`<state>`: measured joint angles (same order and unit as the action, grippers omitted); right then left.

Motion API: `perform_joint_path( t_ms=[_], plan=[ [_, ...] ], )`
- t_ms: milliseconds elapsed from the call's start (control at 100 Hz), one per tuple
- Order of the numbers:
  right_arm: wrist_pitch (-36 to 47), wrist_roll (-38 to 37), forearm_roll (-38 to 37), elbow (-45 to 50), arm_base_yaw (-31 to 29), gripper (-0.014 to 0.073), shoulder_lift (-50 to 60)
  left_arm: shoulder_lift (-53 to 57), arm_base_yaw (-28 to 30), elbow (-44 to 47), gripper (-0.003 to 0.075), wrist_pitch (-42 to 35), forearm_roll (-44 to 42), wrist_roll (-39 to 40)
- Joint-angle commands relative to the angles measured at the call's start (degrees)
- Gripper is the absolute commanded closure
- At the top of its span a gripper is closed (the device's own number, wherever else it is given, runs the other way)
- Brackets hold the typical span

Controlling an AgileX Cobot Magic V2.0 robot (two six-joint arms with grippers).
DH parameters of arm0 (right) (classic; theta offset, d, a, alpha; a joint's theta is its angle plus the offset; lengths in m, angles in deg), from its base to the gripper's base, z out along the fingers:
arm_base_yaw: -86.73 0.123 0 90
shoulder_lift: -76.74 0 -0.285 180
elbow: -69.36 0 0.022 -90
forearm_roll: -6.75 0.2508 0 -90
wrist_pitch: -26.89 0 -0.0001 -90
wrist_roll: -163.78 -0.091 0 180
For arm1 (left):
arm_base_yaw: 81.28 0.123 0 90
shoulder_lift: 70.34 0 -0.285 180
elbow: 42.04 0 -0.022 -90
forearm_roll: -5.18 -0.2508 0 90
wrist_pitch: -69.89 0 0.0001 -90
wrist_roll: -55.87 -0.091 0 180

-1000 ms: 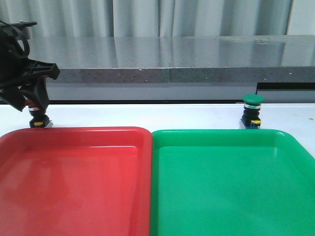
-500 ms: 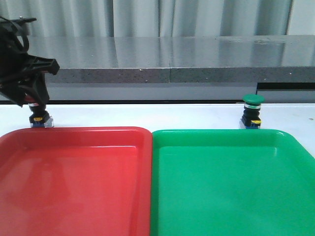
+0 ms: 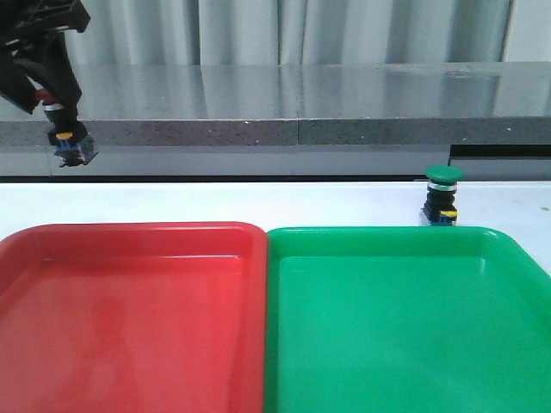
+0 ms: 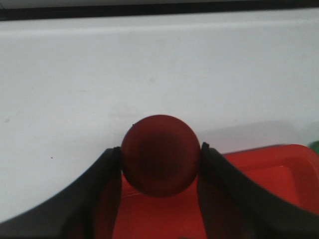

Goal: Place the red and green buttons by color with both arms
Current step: 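Carry the red button toward the robot and lower into red tray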

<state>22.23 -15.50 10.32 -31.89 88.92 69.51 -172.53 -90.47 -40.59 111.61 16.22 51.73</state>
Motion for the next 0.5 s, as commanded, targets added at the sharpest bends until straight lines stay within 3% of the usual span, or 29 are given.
perform_joint_path(
  t_ms=[0,490],
  plan=[
    [4.97,0.10,0.09,-0.79,0.07,0.0661,0.16,4.02,-1.70,-0.84,0.0514,-1.70,1.61,0.77],
    [4.97,0.10,0.09,-0.79,0.07,0.0661,0.16,11.99,-8.71,14.30,0.0514,-6.68,1.51,6.83]
  ],
)
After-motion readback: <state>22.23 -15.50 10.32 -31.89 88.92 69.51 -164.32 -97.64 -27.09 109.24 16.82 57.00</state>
